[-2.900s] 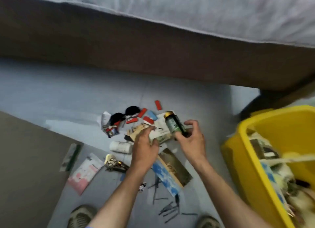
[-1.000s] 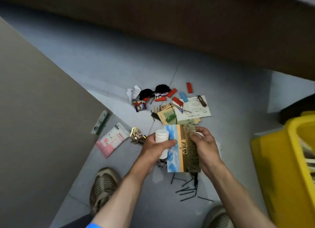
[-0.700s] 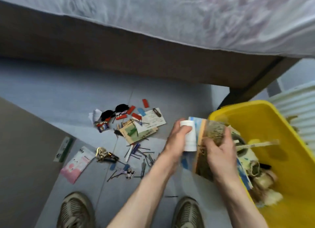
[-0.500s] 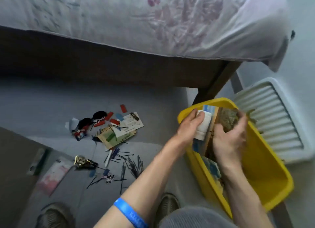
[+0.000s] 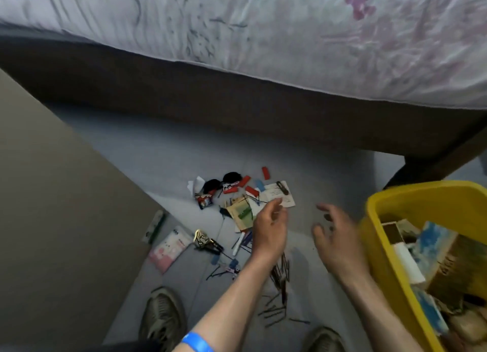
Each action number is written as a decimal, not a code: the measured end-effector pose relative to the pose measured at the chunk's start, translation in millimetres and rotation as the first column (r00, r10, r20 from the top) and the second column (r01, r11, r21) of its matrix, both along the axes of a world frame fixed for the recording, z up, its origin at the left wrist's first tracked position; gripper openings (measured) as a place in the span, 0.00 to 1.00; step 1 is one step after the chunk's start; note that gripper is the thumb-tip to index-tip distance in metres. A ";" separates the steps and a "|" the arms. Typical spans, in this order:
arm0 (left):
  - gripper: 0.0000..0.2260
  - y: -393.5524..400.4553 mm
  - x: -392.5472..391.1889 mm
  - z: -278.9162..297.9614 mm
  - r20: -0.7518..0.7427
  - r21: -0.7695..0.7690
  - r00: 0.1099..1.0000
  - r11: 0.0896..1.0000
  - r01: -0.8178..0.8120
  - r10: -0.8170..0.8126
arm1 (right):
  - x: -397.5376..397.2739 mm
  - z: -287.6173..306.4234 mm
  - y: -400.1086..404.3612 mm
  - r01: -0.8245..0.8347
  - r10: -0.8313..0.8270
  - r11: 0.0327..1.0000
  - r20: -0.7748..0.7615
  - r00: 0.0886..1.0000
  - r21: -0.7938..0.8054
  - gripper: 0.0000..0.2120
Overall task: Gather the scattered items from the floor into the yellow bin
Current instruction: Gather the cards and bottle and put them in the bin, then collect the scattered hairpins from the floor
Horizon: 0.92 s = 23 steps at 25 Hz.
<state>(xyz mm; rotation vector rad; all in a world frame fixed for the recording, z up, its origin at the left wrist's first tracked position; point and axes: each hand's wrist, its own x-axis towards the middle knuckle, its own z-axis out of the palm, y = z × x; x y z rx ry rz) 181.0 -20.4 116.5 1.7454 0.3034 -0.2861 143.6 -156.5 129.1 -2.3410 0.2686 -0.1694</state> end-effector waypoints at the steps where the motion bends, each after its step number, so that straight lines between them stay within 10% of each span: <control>1: 0.14 19.3 5.2 -11.3 -0.018 0.038 1.000 0.999 -0.024 0.025 | 7.2 -13.6 15.4 -0.061 0.061 0.998 -0.049 0.997 0.000 0.18; 10: 0.16 158.7 105.5 -110.9 -0.004 0.637 0.999 0.771 0.028 -0.034 | 113.2 -116.7 97.8 -0.428 0.399 0.902 -0.264 0.878 -0.060 0.12; 16: 0.35 152.9 192.1 -151.8 -0.198 0.891 0.844 0.268 0.367 -0.499 | 126.4 -137.9 89.1 -0.531 0.491 0.841 -0.266 0.829 -0.102 0.10; 23: 0.17 145.9 170.7 -136.3 0.140 0.760 0.937 0.641 0.105 -0.319 | 128.1 -145.0 79.6 -0.322 0.330 0.944 -0.264 0.906 0.075 0.11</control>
